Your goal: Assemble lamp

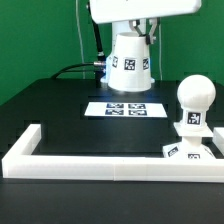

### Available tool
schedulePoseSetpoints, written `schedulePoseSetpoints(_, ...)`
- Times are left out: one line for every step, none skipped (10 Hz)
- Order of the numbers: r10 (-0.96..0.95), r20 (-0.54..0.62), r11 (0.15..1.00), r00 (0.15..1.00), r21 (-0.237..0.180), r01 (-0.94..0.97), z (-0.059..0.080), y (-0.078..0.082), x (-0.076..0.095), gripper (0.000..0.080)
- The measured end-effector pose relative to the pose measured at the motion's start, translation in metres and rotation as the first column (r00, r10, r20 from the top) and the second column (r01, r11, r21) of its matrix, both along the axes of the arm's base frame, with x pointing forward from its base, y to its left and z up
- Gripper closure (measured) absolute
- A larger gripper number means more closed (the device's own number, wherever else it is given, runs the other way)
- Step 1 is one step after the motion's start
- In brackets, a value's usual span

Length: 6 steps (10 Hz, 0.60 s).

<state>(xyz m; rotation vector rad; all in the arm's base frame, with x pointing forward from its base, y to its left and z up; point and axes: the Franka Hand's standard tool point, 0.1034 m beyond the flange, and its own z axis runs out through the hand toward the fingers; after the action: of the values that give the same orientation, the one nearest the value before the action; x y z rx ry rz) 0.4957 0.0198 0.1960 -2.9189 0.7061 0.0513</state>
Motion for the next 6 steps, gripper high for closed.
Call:
schedulePoseSetpoints(-0.011,0.010,1.000,1.000,0.001,0.011,0.006,0.016,0.007,0.0754)
schedulePoseSetpoints(-0.009,0.019,1.000,1.000,0.003,0.009,0.011,0.027,0.012,0.0754)
schedulePoseSetpoints(-0.023,0.026,1.000,0.999,0.001,0.023,0.016,0.035,0.016,0.0754)
schedulePoseSetpoints(-0.037,0.031,0.999,0.999,-0.002,0.037,0.020,0.045,0.019,0.0754)
schedulePoseSetpoints(-0.027,0.045,0.999,0.999,-0.019,0.028,0.029,0.060,0.028,0.0754)
schedulePoseSetpoints(-0.014,0.047,1.000,0.999,-0.014,0.015,0.036,0.070,0.035,0.0754)
